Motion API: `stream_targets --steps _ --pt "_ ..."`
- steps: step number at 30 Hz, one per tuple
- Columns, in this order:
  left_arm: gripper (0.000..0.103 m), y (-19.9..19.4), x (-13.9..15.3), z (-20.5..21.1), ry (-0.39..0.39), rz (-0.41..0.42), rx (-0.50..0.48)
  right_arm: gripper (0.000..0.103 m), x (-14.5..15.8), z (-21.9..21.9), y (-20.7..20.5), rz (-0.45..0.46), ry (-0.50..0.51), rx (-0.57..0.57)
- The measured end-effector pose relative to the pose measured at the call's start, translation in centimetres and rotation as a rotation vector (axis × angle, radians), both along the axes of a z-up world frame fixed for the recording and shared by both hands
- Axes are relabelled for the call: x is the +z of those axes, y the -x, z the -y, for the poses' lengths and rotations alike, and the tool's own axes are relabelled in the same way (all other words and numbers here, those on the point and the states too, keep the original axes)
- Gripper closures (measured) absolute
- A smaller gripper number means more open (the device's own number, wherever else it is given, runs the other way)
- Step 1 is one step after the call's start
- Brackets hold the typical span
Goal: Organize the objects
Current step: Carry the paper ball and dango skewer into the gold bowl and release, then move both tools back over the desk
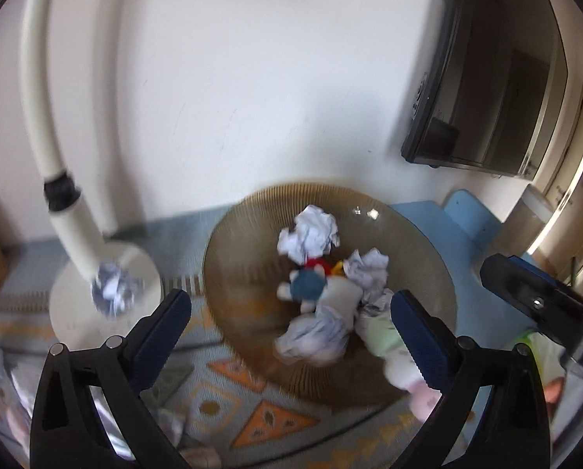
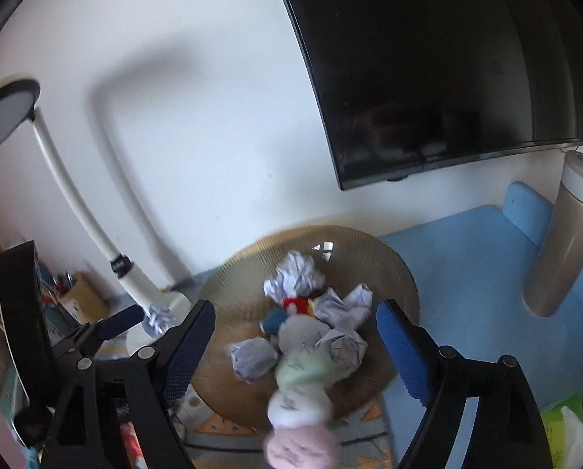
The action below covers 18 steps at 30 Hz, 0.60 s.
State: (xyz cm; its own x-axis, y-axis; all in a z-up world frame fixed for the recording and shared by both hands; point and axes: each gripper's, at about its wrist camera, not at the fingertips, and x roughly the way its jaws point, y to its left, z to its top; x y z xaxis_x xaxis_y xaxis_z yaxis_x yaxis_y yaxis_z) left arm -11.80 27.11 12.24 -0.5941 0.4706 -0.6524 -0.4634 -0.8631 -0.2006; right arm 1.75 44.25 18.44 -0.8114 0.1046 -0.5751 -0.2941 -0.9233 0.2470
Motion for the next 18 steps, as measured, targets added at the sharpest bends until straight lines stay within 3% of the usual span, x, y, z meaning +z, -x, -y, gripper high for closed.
stream_targets --steps 3,11,18 --pt "0.001 -1.4 0.3 2.6 -0.044 0.019 0.027 0.019 -0.5 0.3 -1.4 0.013 -0.007 0.0" --pt "0.001 -8.3 3.8 11.0 -0.072 -0.091 0.133 0.019 -1.0 2.8 -5.6 0.013 -0.04 0.04" --pt "0.001 -14.4 3.2 20.0 -0.022 -0.153 0.324 0.019 -2.9 5.2 -8.9 0.037 0.005 0.093"
